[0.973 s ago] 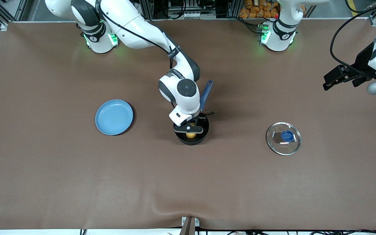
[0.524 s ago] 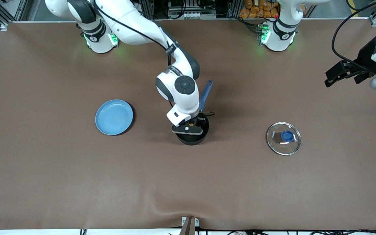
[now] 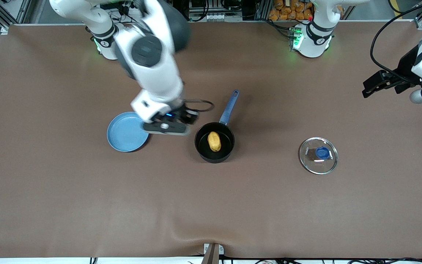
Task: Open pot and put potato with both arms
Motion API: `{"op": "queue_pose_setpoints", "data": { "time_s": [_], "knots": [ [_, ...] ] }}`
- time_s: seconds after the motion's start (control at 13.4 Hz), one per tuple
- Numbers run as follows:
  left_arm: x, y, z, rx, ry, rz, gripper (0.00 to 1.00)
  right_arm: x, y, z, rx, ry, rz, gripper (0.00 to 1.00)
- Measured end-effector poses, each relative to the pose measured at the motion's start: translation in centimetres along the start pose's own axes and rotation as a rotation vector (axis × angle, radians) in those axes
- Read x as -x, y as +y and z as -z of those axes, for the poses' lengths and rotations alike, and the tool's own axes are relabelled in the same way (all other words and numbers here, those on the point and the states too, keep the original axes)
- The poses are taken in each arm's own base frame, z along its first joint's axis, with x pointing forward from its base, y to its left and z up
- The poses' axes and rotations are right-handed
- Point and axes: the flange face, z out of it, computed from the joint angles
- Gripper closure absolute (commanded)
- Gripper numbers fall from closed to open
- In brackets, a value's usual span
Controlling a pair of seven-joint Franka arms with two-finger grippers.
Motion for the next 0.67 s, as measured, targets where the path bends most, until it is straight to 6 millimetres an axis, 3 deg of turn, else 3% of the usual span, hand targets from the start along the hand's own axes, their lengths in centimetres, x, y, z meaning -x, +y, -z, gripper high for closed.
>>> {"op": "queue_pose_setpoints", "data": {
  "time_s": [0.15, 0.3, 0.45, 0.67],
  "knots": [
    [0.1, 0.5, -0.2, -0.001, -0.005, -0.009, 0.00, -0.8, 7.6, 4.4, 0.010, -0.042, 0.058, 0.00],
    [0.3, 1.2, -0.3, -0.002, -0.005, -0.022, 0.00, -1.4, 15.4, 7.3, 0.009, -0.073, 0.098, 0.00],
    [0.4, 1.4, -0.2, -0.002, -0.004, -0.031, 0.00, -1.5, 22.1, 9.2, 0.002, -0.100, 0.109, 0.00],
    [0.6, 0.9, 0.0, -0.002, -0.002, -0.065, 0.00, -1.5, 30.2, 10.9, -0.013, -0.088, 0.038, 0.00]
  ]
}}
